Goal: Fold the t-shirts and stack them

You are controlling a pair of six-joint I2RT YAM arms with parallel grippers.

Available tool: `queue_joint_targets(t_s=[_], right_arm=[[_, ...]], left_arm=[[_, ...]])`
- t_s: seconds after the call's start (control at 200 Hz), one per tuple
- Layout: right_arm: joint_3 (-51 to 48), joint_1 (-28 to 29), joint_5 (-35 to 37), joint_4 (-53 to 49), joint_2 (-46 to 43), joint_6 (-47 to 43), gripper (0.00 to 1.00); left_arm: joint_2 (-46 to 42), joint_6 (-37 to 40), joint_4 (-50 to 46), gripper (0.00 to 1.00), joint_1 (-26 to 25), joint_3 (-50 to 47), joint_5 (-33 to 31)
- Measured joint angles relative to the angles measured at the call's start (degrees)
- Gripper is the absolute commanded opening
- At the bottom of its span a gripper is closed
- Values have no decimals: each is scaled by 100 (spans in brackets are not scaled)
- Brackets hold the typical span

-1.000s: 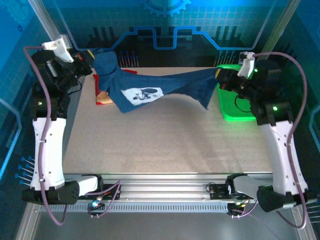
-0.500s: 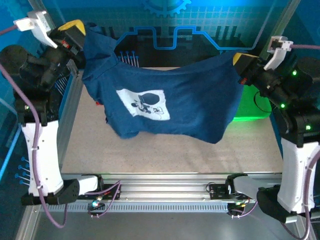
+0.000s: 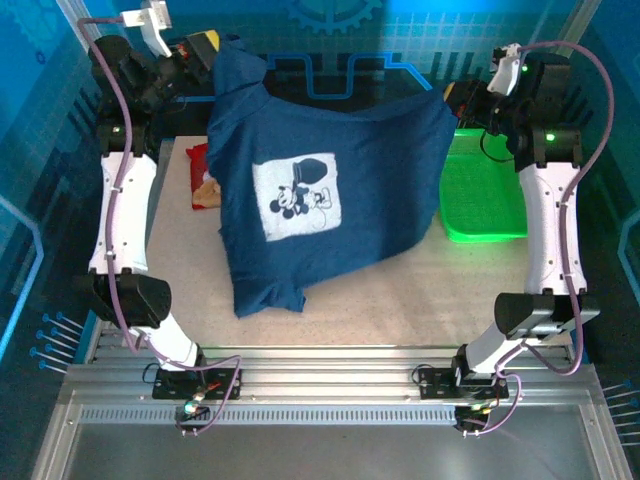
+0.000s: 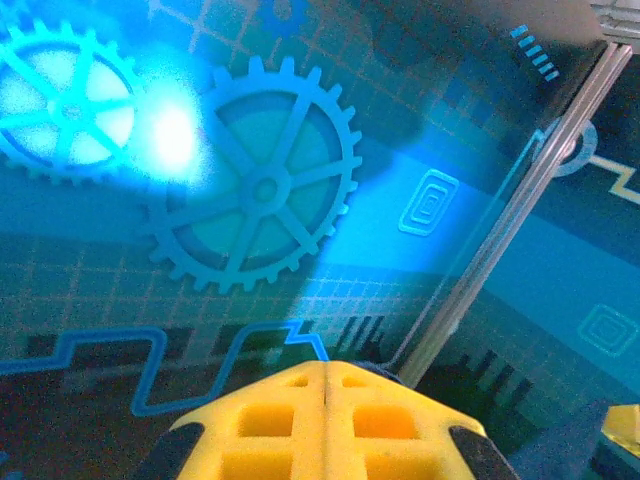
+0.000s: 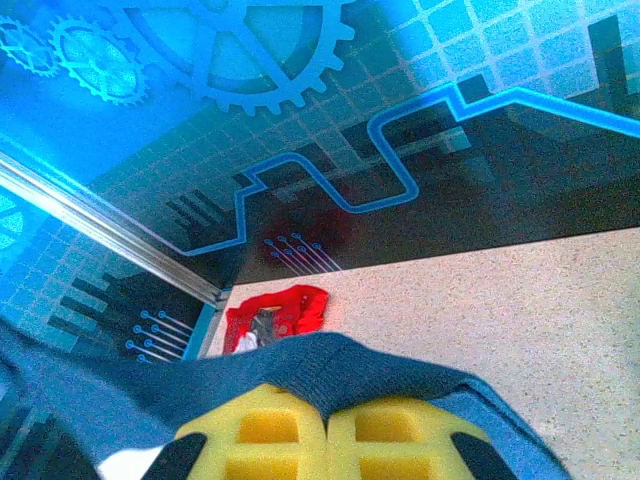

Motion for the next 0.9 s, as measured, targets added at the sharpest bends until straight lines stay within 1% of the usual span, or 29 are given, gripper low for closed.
queue_joint_targets(t_s=[0.06, 0.12, 0.2, 0.305, 0.41, 0.58, 0.655, 0.71, 0.78, 0.895], right_arm=[[-111, 0, -44, 55, -94, 4, 0], [-527, -2, -94, 186, -358, 33, 0], [-1370, 0, -153, 310, -861, 125, 0], [-2356, 2, -286, 289, -1445, 216, 0], [-3067, 46, -345, 101, -1921, 223, 0], [-4175, 72, -308, -177, -2688, 221, 0], [-4540, 74, -297, -247, -2761, 223, 0], [-4723, 76, -289, -291, -2667, 221, 0], [-4859, 105, -251, -361, -2437, 210, 0], [-4955, 160, -192, -472, -2050, 101, 0]], left_arm=[[13, -24, 11, 0, 0, -2, 179], [-59, -46, 129, 0, -4, -120, 348], [-428, -46, 295, 0, -4, -750, 538], [-1003, 7, 240, 0, -4, -1646, 741], [-1493, 201, -74, 0, -4, -2201, 907], [-1801, 750, -662, 0, -61, -2524, 1139], [-1670, 1040, -911, 0, -225, -2728, 1163], [-1379, 1274, -1156, 0, -446, -2830, 1156], [-785, 1561, -1427, 0, -756, -2887, 1147], [444, 2013, -1897, 0, -1172, -2881, 1071]])
